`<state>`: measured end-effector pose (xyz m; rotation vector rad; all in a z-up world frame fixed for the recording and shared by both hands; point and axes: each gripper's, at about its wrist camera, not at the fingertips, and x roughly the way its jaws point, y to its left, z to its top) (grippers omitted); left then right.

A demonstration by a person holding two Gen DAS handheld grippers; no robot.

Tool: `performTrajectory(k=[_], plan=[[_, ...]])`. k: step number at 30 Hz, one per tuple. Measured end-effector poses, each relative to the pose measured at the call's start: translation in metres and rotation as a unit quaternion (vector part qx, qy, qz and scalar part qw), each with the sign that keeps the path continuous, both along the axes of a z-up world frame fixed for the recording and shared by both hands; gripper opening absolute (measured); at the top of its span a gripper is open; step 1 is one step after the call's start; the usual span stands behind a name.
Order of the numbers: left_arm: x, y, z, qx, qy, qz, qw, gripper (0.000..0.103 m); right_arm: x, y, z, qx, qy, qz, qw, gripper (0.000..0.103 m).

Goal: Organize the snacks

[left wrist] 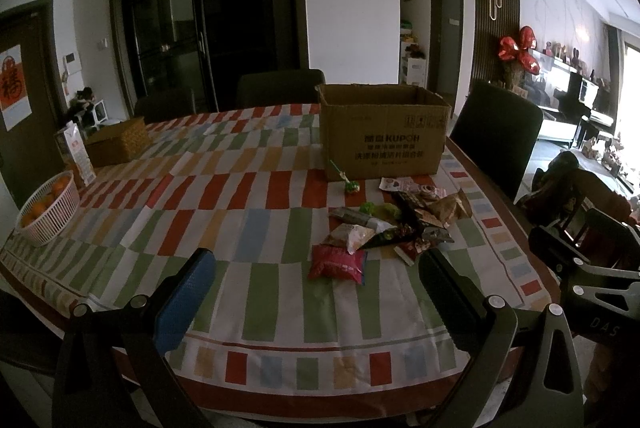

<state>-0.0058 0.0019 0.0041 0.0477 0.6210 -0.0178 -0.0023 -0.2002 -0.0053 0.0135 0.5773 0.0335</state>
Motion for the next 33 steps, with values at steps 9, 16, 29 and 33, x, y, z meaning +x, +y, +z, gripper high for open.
performTrajectory(k=[9,16,29,33], plan=[[-0.0001,0.0007,0.0012,-0.002,0.0,-0.001,1.0,0.103,0.0003,0.0007,0.0005,-0.001,0.0,0.001,1.0,0.103],[0.0001,0.0018,0.0026,-0.002,-0.001,-0.002,1.0,0.103,0.0004,0.0012,0.0005,-0.001,0.0,0.0,1.0,0.103],[-0.0006,0.0016,0.0024,-0.002,-0.002,-0.002,1.0,0.103,0.0002,0.0014,0.0006,-0.002,0.0,0.0,1.0,0.103],[-0.0009,0.0017,0.0024,-0.003,-0.002,-0.002,1.0,0.103,0.0005,0.0013,0.0005,-0.002,0.0,0.0,1.0,0.103]])
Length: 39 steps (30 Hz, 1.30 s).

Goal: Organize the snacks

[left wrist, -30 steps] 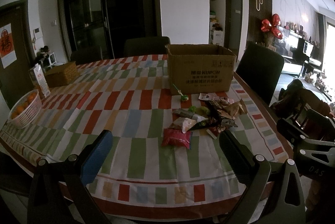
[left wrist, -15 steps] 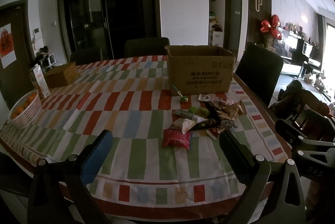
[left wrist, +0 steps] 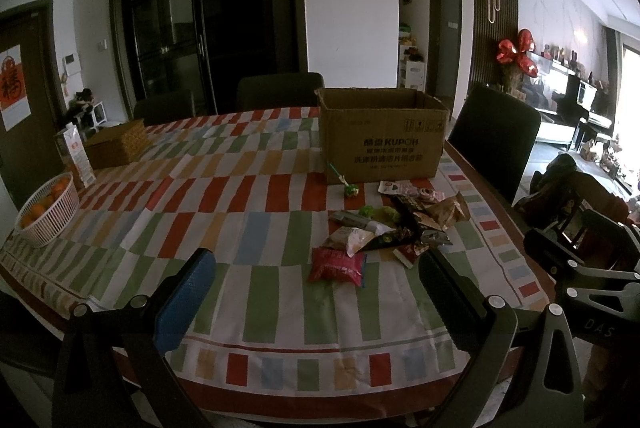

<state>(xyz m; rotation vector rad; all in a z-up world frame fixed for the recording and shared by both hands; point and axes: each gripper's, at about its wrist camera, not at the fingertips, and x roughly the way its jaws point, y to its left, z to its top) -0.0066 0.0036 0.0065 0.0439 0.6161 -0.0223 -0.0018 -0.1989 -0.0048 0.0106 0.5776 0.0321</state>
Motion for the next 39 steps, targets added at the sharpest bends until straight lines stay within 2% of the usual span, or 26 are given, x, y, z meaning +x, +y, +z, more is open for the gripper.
performTrajectory(k=[12,20,34,39], plan=[[-0.001,0.0,-0.001,0.0,0.0,0.001,1.0,0.103,0.001,0.002,-0.001,-0.002,0.0,0.001,1.0,0.103],[0.01,0.0,0.001,-0.004,0.014,-0.002,0.9999,0.103,0.006,0.001,-0.008,0.0,0.014,0.002,1.0,0.103],[0.059,-0.005,-0.031,0.002,0.043,-0.037,0.9984,0.102,0.049,0.008,-0.03,-0.001,0.062,0.013,0.998,0.102],[0.081,-0.006,-0.04,-0.003,0.055,-0.048,0.9973,0.096,0.069,0.011,-0.04,0.003,0.077,0.017,0.997,0.102]])
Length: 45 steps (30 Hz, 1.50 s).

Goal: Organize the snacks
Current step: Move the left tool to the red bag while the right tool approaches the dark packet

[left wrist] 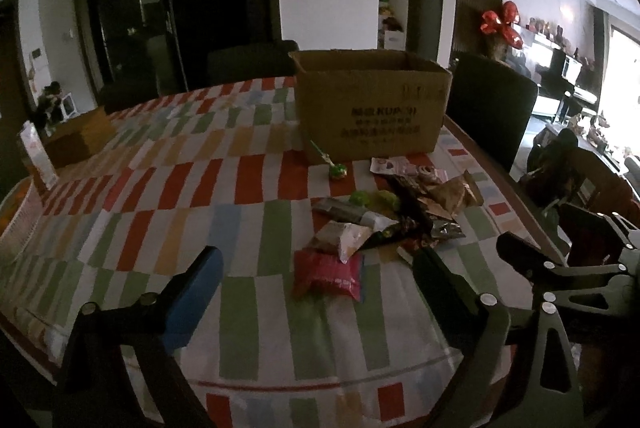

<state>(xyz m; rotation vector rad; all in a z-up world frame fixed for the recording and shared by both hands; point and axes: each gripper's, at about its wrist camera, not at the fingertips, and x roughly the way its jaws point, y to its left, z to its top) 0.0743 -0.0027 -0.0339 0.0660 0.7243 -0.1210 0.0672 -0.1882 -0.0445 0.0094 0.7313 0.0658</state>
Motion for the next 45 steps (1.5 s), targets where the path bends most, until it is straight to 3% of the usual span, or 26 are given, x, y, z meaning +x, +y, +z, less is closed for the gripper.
performTrajectory(k=[8,16,26,38,45], plan=[[0.028,0.0,-0.018,-0.009,0.021,-0.009,0.9997,0.087,0.032,0.002,-0.013,0.01,0.012,0.005,1.0,0.102],[0.047,0.004,-0.048,-0.016,0.069,-0.003,0.9975,0.081,0.056,0.008,-0.035,0.02,0.045,0.015,0.999,0.098],[0.057,0.003,-0.079,-0.009,0.104,-0.021,0.9943,0.081,0.073,0.014,-0.071,0.021,0.086,0.028,0.996,0.094],[0.075,0.0,-0.101,-0.015,0.127,-0.034,0.9912,0.081,0.088,0.019,-0.093,0.013,0.099,0.043,0.994,0.091],[0.083,0.002,-0.111,-0.037,0.152,-0.032,0.9872,0.066,0.094,0.027,-0.097,-0.003,0.091,0.052,0.994,0.088]])
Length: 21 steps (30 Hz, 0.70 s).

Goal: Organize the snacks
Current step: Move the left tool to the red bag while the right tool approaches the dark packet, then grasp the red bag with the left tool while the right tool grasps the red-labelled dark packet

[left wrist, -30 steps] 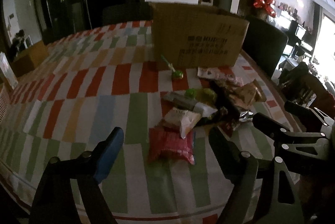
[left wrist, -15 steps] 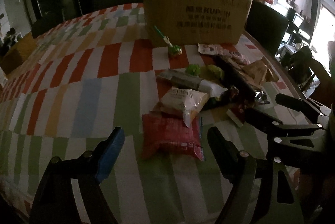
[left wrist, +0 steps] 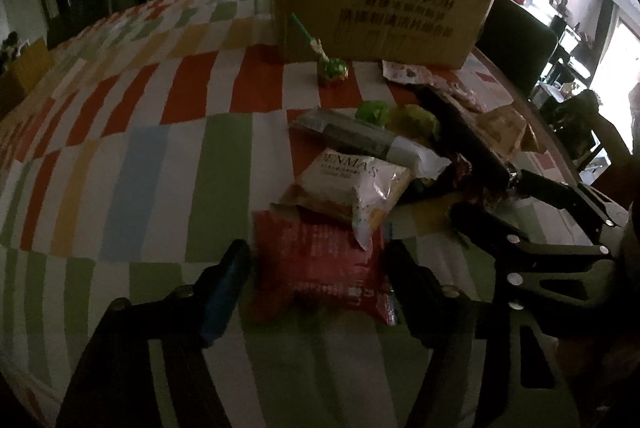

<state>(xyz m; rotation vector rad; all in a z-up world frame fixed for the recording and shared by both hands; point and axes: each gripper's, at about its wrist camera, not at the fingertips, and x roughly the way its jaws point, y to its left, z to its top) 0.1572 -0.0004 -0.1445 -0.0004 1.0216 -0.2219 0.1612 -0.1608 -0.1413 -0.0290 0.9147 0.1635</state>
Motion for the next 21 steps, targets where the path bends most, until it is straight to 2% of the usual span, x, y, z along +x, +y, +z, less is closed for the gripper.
performTrajectory(k=[7,9,12,15,21], plan=[[0.001,0.003,-0.001,-0.008,0.003,0.006,0.9999,0.058,0.001,0.006,-0.006,-0.007,-0.004,0.01,1.0,0.077],[0.001,0.003,-0.001,-0.007,0.003,0.006,0.9999,0.053,0.001,0.008,-0.006,-0.01,-0.008,0.016,1.0,0.072],[0.0,0.003,-0.001,-0.009,0.003,0.005,0.9999,0.05,-0.001,0.013,-0.006,-0.014,-0.017,0.03,0.999,0.058],[-0.001,0.004,-0.001,-0.014,0.003,0.007,0.9999,0.049,-0.003,0.016,-0.004,-0.024,-0.024,0.037,0.999,0.053],[-0.005,0.004,0.003,-0.024,0.006,0.008,0.9997,0.048,-0.009,0.015,0.0,-0.017,-0.018,0.042,0.999,0.051]])
